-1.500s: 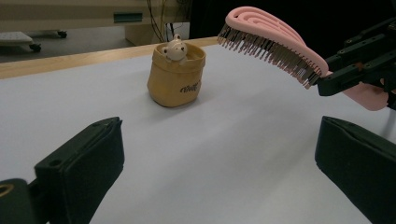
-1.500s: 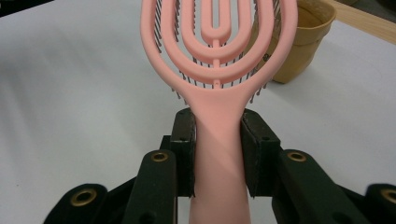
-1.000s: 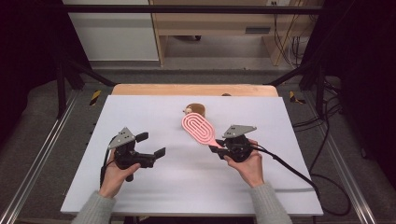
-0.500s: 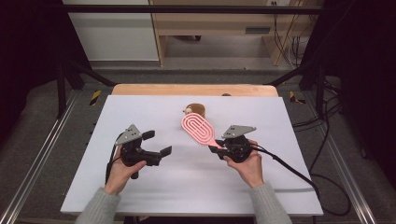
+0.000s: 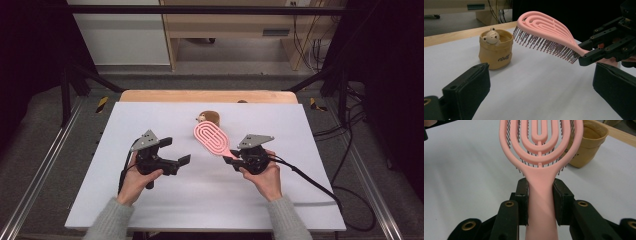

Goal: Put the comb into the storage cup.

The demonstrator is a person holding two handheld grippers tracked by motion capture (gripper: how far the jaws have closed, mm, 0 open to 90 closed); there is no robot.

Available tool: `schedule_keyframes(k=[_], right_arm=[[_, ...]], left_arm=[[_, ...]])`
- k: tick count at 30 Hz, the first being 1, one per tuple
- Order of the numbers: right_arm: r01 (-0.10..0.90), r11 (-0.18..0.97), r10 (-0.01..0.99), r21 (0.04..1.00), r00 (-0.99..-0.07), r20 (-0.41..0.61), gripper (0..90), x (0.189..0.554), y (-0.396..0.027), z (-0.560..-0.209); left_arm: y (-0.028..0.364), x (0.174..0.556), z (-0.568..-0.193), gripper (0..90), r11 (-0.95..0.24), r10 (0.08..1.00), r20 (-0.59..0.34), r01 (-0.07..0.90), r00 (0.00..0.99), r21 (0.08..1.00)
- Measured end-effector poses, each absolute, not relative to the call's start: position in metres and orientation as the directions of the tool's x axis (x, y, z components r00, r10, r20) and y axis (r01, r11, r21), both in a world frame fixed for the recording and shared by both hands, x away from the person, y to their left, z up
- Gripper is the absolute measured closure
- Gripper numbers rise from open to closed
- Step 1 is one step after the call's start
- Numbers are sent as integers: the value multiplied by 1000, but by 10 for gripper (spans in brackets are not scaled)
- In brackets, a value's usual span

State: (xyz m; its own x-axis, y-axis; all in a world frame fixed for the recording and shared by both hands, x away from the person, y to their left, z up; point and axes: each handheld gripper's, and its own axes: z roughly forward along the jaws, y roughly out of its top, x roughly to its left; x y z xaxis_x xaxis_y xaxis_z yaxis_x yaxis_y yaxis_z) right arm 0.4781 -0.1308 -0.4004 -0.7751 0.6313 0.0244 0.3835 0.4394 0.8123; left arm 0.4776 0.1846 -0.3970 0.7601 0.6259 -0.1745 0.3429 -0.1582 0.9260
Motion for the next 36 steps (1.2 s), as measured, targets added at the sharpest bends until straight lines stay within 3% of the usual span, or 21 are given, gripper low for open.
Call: schedule_keyframes(k=[36], right_arm=[[361, 437, 627, 824, -779, 10, 694, 475, -131, -397]], left_arm=[[156, 492, -389, 10, -125, 604, -243, 392, 759, 912]])
